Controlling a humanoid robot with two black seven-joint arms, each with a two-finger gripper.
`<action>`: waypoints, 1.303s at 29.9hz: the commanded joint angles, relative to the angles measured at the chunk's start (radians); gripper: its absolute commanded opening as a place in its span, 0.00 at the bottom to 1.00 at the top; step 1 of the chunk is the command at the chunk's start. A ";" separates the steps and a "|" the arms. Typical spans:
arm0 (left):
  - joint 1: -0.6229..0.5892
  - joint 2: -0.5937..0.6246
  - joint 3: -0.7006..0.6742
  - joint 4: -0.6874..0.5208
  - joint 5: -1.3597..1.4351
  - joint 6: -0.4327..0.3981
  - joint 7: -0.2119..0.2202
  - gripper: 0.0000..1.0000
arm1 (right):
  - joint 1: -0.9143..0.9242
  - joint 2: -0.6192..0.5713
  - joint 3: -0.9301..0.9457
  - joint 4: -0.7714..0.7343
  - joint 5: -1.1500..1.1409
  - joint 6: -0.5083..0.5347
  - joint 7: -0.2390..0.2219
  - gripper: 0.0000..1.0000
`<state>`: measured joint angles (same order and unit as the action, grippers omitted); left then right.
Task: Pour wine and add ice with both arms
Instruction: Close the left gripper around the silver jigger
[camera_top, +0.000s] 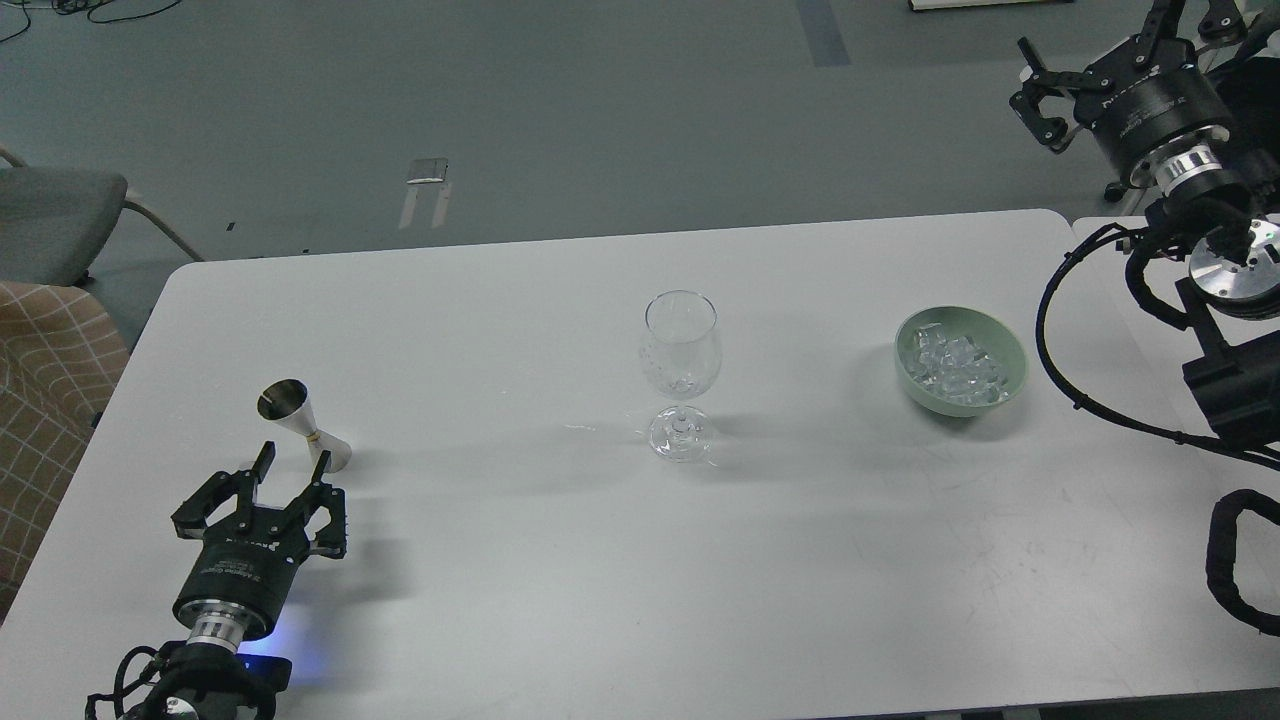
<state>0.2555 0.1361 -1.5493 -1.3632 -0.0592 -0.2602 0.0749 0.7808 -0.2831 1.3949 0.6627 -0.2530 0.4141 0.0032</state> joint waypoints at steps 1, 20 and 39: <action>-0.024 -0.001 0.000 0.027 -0.001 0.001 0.000 0.52 | 0.000 -0.001 0.001 0.000 0.000 0.000 0.000 1.00; -0.099 0.010 -0.005 0.082 -0.004 0.058 0.031 0.52 | -0.009 -0.007 0.001 0.000 0.000 0.000 0.000 1.00; -0.168 0.014 -0.014 0.168 -0.007 0.058 0.033 0.52 | -0.011 -0.007 0.001 0.000 0.000 0.000 0.000 1.00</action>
<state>0.0901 0.1502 -1.5631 -1.1967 -0.0671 -0.2023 0.1073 0.7707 -0.2903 1.3959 0.6627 -0.2531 0.4141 0.0032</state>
